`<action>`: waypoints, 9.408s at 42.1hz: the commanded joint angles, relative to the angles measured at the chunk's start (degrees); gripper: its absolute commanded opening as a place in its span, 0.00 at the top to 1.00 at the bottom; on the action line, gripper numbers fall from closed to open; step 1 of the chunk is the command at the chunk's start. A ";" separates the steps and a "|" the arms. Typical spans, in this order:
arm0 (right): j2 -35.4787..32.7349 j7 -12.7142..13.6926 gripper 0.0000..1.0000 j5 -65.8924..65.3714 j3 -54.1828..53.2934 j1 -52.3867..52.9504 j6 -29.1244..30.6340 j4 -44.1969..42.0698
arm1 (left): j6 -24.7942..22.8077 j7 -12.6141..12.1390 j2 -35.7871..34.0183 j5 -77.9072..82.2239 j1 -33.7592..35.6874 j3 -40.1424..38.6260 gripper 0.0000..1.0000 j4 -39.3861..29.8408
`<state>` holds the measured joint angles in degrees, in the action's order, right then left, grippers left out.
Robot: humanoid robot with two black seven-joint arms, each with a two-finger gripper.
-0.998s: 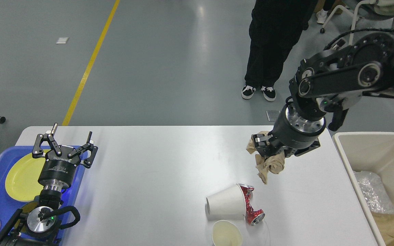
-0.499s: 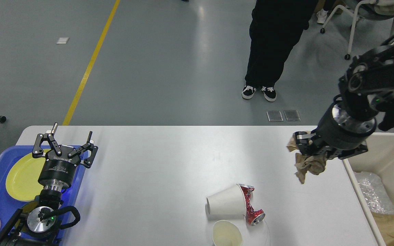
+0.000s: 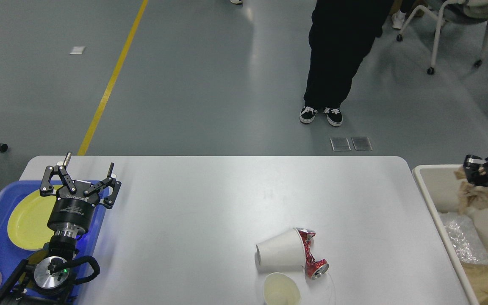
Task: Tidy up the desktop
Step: 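Drop the paper ball into the bin and open the right gripper, then raise the right gripper out of the bin toward the small paper cup, then lower the right gripper onto the small paper cup and grasp it, then lift the small cup and carry it over the white bin, then release the small cup into the bin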
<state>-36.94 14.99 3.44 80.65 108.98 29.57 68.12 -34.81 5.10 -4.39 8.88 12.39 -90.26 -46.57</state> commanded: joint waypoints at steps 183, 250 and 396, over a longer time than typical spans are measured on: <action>24.19 0.92 0.00 0.69 -16.40 27.60 12.53 25.75 | 0.00 -0.09 0.00 0.00 0.00 0.00 0.04 -0.01; 41.51 7.07 0.29 -9.07 -34.60 -22.41 -24.56 14.76 | 0.00 -0.09 0.00 0.00 0.00 0.00 0.04 -0.01; 7.31 -6.64 1.00 3.68 -22.55 -65.99 -27.02 -48.42 | 0.00 -0.01 0.00 0.00 0.00 0.00 0.04 -0.01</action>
<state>-33.24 8.07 7.05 62.21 51.32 5.50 27.91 -34.78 5.11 -4.39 8.88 12.39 -90.26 -46.58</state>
